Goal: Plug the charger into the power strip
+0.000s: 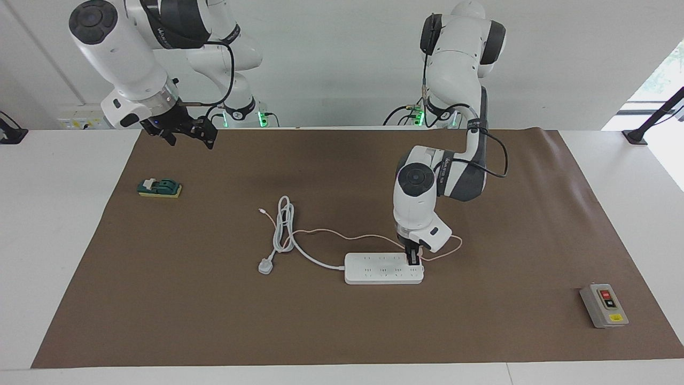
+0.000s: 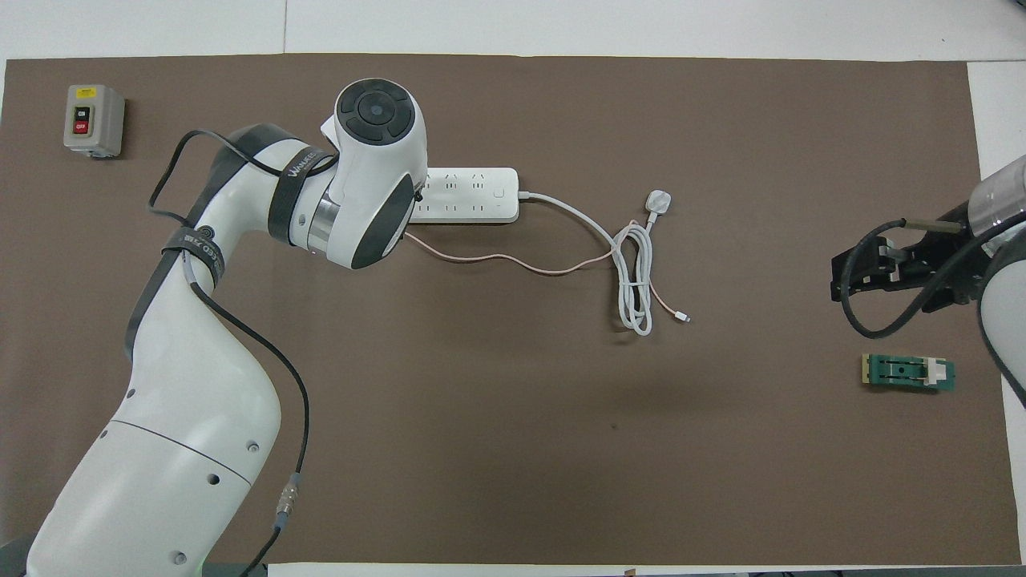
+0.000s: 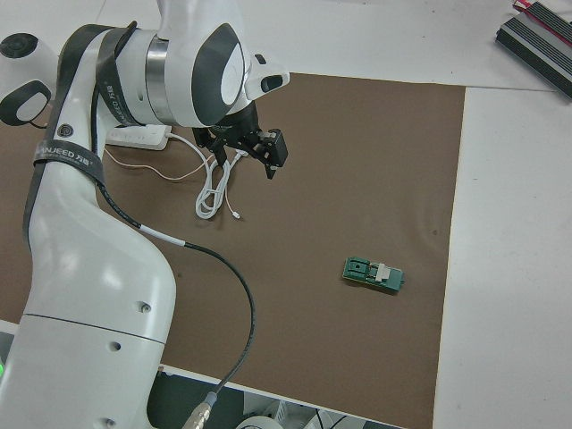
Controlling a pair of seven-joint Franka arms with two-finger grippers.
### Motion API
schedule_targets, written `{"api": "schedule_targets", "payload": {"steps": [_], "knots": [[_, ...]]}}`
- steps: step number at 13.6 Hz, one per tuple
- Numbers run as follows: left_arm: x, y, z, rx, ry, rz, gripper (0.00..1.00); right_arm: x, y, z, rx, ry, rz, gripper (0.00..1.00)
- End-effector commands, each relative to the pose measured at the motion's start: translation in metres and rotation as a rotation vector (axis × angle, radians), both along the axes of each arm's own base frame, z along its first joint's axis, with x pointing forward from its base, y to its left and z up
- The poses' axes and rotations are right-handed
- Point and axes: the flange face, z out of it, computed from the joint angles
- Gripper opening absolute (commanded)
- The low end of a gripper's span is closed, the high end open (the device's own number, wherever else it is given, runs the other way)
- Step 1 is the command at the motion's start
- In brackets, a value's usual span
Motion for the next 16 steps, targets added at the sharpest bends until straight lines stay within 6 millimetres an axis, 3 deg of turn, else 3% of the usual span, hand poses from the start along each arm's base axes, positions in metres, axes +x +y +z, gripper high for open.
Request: {"api": "schedule_targets", "payload": {"steps": [1,2,3,5,6,8,9,12,16], "knots": [[-0.006,-0.01,-0.026,0.004,0.014,-0.014,0.0,-0.007,-0.006,0.003,0.002,0.005,0.018,1.0],[-0.002,-0.009,-0.018,0.002,0.002,-0.015,0.0,-0.006,-0.005,0.002,0.001,0.005,0.018,1.0],[0.003,-0.005,-0.007,-0.003,-0.014,-0.007,0.52,-0.007,-0.006,0.002,0.001,0.007,0.016,1.0],[0.003,0.001,0.012,-0.004,0.0,-0.008,1.0,-0.006,-0.006,0.002,0.001,0.005,0.016,1.0],[0.005,0.002,0.028,-0.008,-0.006,-0.005,1.0,-0.006,-0.006,0.002,0.001,0.005,0.016,1.0],[0.009,0.011,0.04,0.0,0.001,0.009,1.0,-0.007,-0.006,0.003,0.002,0.005,0.016,1.0],[0.012,0.016,0.059,-0.011,-0.013,0.016,1.0,-0.006,-0.006,0.002,0.001,0.005,0.018,1.0],[0.012,0.024,0.076,-0.01,-0.013,-0.012,1.0,-0.006,-0.006,0.002,0.001,0.005,0.016,1.0],[0.012,0.056,0.119,-0.031,0.008,-0.138,1.0,-0.007,-0.006,0.003,0.002,0.004,0.016,1.0]]}}
